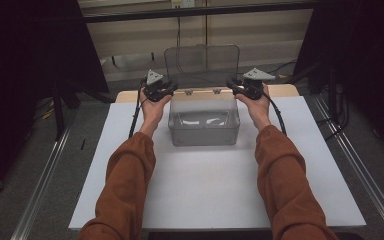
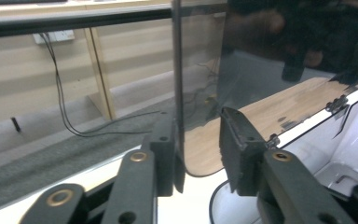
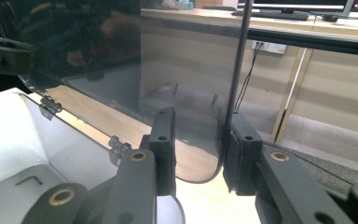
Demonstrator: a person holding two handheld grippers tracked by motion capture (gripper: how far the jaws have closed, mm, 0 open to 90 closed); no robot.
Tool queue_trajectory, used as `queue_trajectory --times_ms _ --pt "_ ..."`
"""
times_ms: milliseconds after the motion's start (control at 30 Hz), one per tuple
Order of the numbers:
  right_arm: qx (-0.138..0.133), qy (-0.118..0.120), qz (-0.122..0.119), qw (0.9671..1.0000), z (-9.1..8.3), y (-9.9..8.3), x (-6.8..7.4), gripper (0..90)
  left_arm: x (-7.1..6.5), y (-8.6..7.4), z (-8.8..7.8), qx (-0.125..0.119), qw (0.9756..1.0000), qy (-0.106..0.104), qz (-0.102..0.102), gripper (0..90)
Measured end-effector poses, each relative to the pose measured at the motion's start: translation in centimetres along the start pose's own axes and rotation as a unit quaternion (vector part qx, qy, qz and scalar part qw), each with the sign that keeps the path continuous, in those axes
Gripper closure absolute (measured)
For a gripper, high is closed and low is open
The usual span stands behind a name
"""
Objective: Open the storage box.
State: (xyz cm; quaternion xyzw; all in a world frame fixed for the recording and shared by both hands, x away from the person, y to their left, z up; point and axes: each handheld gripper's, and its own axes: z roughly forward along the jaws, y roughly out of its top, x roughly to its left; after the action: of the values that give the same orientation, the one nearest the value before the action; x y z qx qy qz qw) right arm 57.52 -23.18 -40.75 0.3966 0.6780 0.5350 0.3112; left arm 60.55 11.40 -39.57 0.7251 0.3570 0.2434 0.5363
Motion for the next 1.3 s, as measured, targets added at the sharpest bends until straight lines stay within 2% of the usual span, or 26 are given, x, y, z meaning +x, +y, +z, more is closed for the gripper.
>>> queue_trajectory --times_ms 133,333,400,467,567,867,900,933,1200,1300 --pt "0.005 -0.002 0.008 1.0000 0.2 0.1 0.0 67.2 0.2 0.3 0.1 0.011 0.9999 -0.004 0.000 67.1" --pt "0.008 -0.003 0.021 0.9997 0.4 0.2 -0.1 66.1 0.3 0.2 0.4 0.011 0.9998 -0.007 -0.013 66.1" --pt "0.009 -0.003 0.024 0.9997 0.5 0.2 -0.1 66.0 0.4 0.3 0.4 0.014 0.9998 -0.005 -0.009 66.2" --pt "0.010 -0.002 0.020 0.9997 0.6 0.2 -0.1 65.9 0.4 0.2 0.5 0.015 0.9998 -0.007 -0.014 66.2" --pt "0.014 -0.003 0.021 0.9997 0.6 0.3 -0.1 65.4 0.4 0.2 0.7 0.020 0.9998 -0.004 -0.008 65.0" --pt "0.021 -0.003 0.025 0.9995 0.8 0.5 -0.2 64.0 0.3 0.1 1.2 0.023 0.9994 -0.008 -0.026 60.1" --pt "0.021 -0.002 0.024 0.9995 0.8 0.5 -0.2 63.9 0.3 -0.1 1.2 0.037 0.9992 -0.006 -0.012 59.8" --pt "0.022 -0.002 0.026 0.9994 0.8 0.5 -0.3 63.9 0.2 -0.2 1.3 0.038 0.9992 -0.006 -0.010 59.7" --pt "0.027 -0.003 0.032 0.9991 1.0 0.5 -0.3 62.4 0.2 -0.1 1.4 0.040 0.9991 -0.007 -0.013 57.9" --pt "0.030 -0.005 0.038 0.9988 1.1 0.6 -0.3 61.6 0.2 0.0 1.4 0.048 0.9987 -0.007 -0.017 57.6"
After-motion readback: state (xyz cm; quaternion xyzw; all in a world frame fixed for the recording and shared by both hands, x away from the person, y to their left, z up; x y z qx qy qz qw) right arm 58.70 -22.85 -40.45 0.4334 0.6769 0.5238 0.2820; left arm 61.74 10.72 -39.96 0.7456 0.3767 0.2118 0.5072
